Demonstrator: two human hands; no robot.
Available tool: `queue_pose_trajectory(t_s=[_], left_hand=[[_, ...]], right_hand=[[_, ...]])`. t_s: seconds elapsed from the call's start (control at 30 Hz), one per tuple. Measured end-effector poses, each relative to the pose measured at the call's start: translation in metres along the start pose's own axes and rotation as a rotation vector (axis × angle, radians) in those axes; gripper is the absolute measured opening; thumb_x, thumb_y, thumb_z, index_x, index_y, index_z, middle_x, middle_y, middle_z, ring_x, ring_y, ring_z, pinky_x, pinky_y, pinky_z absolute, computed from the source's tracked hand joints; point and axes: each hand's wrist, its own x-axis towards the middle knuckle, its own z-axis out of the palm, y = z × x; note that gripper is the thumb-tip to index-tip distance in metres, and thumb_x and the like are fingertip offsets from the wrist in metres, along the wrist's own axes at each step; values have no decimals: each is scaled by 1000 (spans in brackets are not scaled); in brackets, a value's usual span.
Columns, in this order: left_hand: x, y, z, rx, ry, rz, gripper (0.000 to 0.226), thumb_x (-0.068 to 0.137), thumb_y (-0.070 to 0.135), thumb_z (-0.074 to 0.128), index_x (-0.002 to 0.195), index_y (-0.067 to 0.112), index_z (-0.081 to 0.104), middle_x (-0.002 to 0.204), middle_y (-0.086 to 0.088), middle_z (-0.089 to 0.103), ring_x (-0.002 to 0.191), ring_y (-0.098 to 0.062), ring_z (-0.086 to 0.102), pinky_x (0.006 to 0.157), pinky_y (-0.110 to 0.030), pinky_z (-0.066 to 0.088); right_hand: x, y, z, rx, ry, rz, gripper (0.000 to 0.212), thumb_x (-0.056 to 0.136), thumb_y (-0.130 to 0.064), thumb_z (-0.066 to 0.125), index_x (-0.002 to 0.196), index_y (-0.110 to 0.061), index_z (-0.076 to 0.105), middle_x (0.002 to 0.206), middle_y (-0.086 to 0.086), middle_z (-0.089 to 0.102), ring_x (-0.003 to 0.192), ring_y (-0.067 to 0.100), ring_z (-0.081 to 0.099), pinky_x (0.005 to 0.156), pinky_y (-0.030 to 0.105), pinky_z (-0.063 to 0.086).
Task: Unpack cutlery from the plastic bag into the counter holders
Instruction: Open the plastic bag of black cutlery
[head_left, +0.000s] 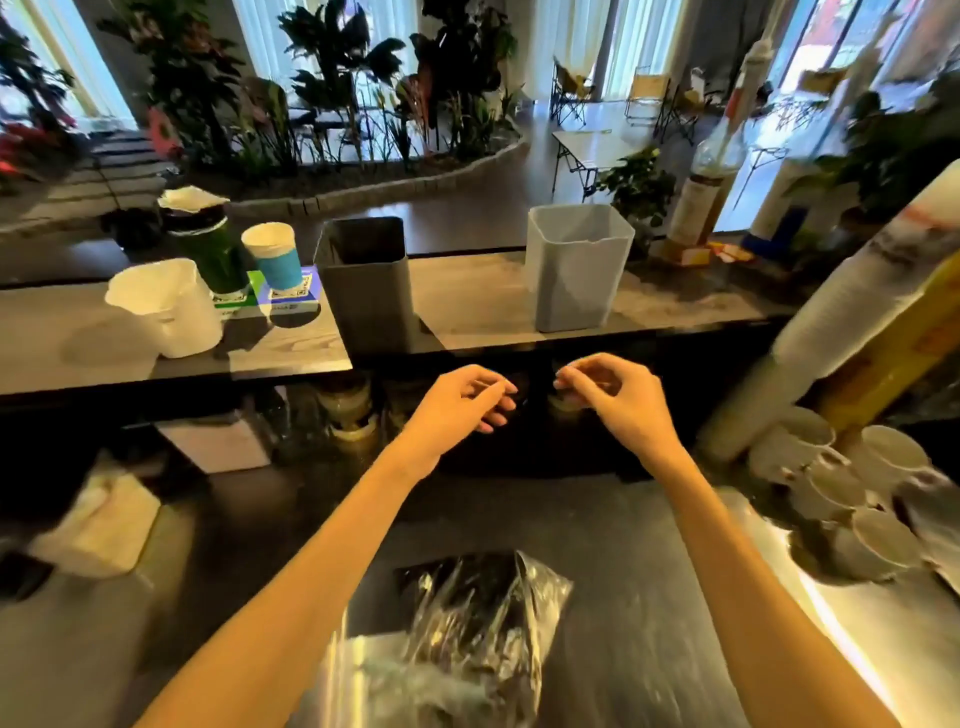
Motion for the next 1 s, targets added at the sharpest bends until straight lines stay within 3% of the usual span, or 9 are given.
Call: queue_pose_trajectory(t_s=[0.2,0.37,0.57,0.67,0.77,0.9,1.0], left_hand=[[-93,-97,10,-68,81,-203,14,100,20,59,103,12,71,90,-6,76,79,-17,71,73,-30,55],[-167,-123,10,-45,120,-317,17,95,27,68,105,13,70,94,-4,77,93,-21,71,79,-26,54],[-220,-133,12,99,8,-362,32,79,32,84,107,24,71,102,4,74,95,-4,69,84,-18,51],[-228,-142,18,245,111,-336,18,83,35,80,93,21,77,94,9,76,94,3,66,79,-9,45],[-231,-151,19,248,155,-355,23,85,43,75,79,20,79,93,12,76,95,8,64,79,-7,44],[-237,-170,13,251,269,-337,8,80,23,83,81,26,75,92,14,72,90,-2,66,81,-25,53],[-237,-185,8,310,424,-348,38,75,10,85,94,36,65,101,15,63,95,-8,60,82,-23,50]], right_hand=[[-111,55,53,208,-221,255,9,95,-15,69,96,-10,76,89,5,79,90,16,76,82,30,62],[-170,71,73,240,-361,351,8,94,-18,70,95,-13,77,89,2,79,91,14,76,82,27,59],[-203,74,92,188,-494,309,9,94,-20,71,96,-14,76,88,-3,79,86,11,75,78,23,58],[-213,74,99,106,-583,281,6,91,-24,75,95,-19,76,90,-7,78,86,8,73,81,26,59],[-220,73,104,17,-676,249,16,84,-24,82,98,-21,75,91,-7,77,85,5,72,80,22,58],[-231,73,110,-81,-700,242,25,77,-23,88,98,-21,74,92,-6,76,83,5,71,78,20,57],[-240,70,113,-124,-647,269,20,79,-18,85,93,-23,72,90,-7,75,79,5,69,76,18,56]])
